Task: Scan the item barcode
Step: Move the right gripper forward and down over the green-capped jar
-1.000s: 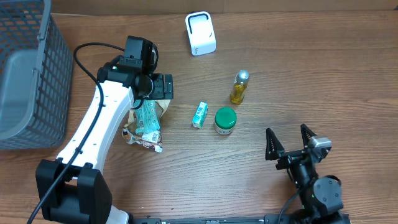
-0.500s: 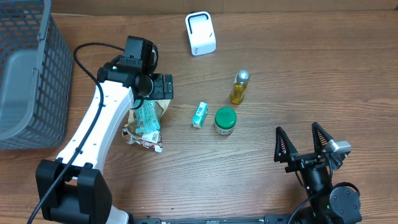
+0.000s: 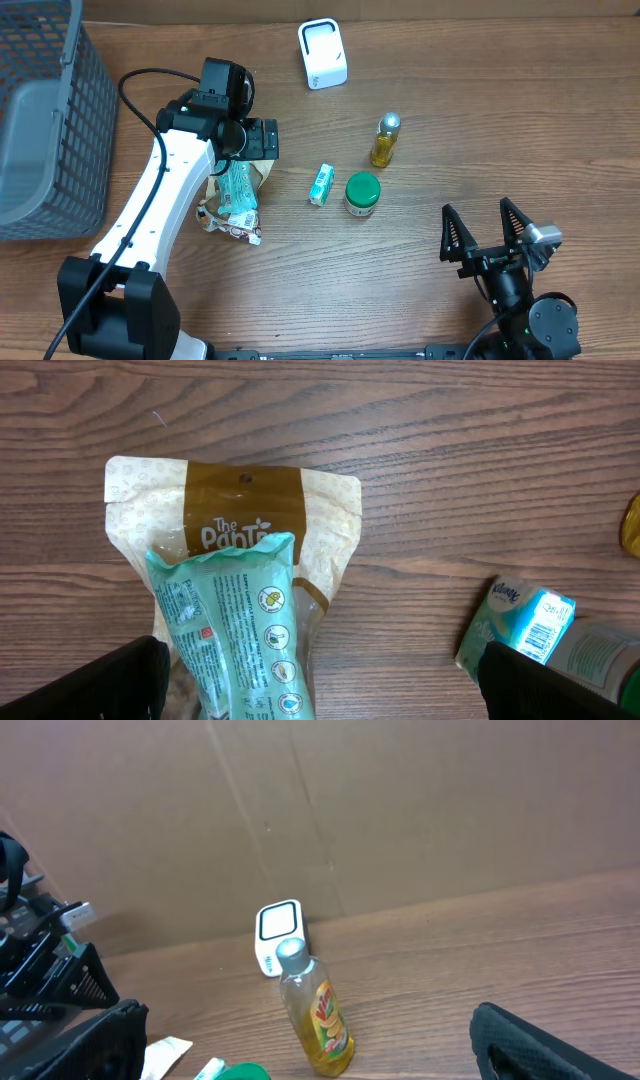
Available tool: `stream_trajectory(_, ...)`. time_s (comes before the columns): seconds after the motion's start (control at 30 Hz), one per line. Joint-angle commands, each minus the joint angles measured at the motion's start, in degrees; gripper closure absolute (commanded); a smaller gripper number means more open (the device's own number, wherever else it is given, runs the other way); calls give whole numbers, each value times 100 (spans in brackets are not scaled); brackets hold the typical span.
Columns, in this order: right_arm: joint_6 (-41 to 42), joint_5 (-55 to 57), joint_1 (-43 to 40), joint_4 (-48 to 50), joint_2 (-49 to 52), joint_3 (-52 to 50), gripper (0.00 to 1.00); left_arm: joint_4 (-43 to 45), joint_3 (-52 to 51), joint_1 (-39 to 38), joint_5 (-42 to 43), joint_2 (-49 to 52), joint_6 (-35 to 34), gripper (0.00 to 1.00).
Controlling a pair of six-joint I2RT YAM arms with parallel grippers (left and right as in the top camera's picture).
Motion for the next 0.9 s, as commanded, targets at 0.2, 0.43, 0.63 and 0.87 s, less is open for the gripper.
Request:
stream_trajectory(0.2,20,-31,-37,-1086,1679,2240,0,7,120,-37,42,9,87,0)
stream_trajectory(0.43,0,-588,-37,-2199,3930,4264,0,7,120,-37,42,9,87,0)
stream_trajectory(0.63,4,-1014,-37,-3582,5952,5952,0,7,120,-37,42,9,87,0)
stream_trajectory(0.87,4,-2046,-37,-3578,7117,6059,0,7,120,-37,42,9,87,0)
